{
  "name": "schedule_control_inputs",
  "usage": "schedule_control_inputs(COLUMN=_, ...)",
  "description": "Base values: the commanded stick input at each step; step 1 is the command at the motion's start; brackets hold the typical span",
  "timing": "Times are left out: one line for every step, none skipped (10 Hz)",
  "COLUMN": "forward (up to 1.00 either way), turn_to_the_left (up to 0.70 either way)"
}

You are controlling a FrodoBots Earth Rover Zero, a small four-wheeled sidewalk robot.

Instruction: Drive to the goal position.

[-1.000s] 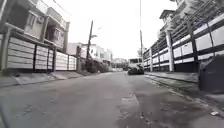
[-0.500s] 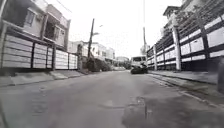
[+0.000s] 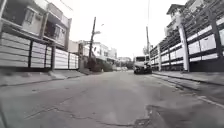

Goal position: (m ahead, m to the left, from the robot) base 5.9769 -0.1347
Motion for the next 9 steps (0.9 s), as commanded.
schedule_control_inputs(forward=0.97, turn_to_the_left=-0.39)
schedule_control_inputs(forward=0.96, turn_to_the_left=-0.14)
schedule_control_inputs(forward=0.96, turn_to_the_left=0.00)
schedule_control_inputs(forward=0.96, turn_to_the_left=-0.01)
schedule_control_inputs(forward=0.96, turn_to_the_left=-0.09)
schedule_control_inputs(forward=0.95, turn_to_the_left=-0.23)
schedule_control_inputs(forward=0.95, turn_to_the_left=-0.37)
schedule_control_inputs(forward=0.96, turn_to_the_left=-0.39)
schedule_control_inputs(forward=0.97, turn_to_the_left=-0.39)
